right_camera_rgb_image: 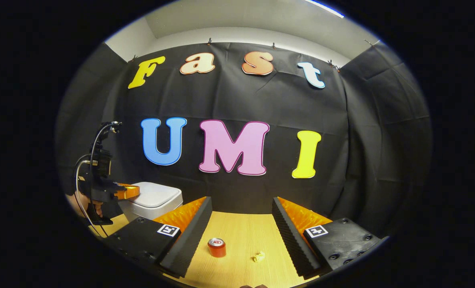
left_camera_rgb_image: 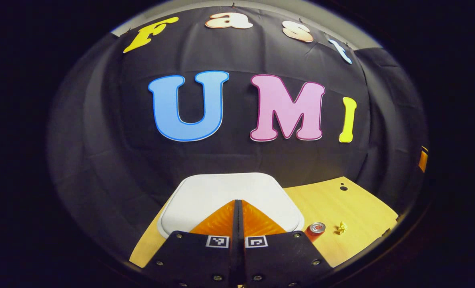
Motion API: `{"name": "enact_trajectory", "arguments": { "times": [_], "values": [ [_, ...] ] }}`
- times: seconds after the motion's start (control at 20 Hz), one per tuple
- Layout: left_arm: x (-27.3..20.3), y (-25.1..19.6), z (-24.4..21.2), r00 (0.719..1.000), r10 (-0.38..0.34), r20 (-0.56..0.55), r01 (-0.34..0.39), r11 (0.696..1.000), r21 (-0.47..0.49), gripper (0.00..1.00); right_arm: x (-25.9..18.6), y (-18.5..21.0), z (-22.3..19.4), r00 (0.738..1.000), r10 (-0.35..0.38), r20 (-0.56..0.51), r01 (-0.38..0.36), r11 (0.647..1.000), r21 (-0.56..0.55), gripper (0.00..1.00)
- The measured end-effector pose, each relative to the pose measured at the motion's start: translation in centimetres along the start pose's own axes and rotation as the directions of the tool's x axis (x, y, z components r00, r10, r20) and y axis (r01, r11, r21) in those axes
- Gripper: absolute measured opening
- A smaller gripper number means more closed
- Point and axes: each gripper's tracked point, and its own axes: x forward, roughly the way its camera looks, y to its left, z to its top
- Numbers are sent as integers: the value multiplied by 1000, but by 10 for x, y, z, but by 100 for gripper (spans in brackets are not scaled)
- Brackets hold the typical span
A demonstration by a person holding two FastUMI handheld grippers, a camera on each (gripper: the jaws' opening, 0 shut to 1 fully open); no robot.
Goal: Press the lid of the desktop garbage bin to open it, pick up the crumpled paper on the desktop and throw it into the bin, then pick up the pop can on the desktop and drop it into the bin, and finally close the garbage bin lid.
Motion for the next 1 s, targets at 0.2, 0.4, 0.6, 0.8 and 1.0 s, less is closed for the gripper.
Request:
{"name": "enact_trajectory", "arguments": {
  "times": [0.2,0.4,0.6,0.8,1.0],
  "values": [
    [-21,-8,72,987,0,159,-4,1000,25,1,3,-5,-1,1000,-8,-7,8,1000,3,98],
    [-44,-24,118,965,-26,261,17,999,37,1,2,-8,-1,1000,-13,-5,13,1000,-4,98],
    [-71,-46,140,944,-40,329,32,999,29,1,1,-8,-10,999,-9,-32,9,1000,-1,98],
    [-95,-71,142,926,-66,372,51,997,50,2,1,-11,-16,999,-13,-48,13,1000,4,98],
    [-106,-88,125,926,-82,368,88,996,2,13,2,-12,-24,997,-14,-74,16,1000,19,98]
  ]
}}
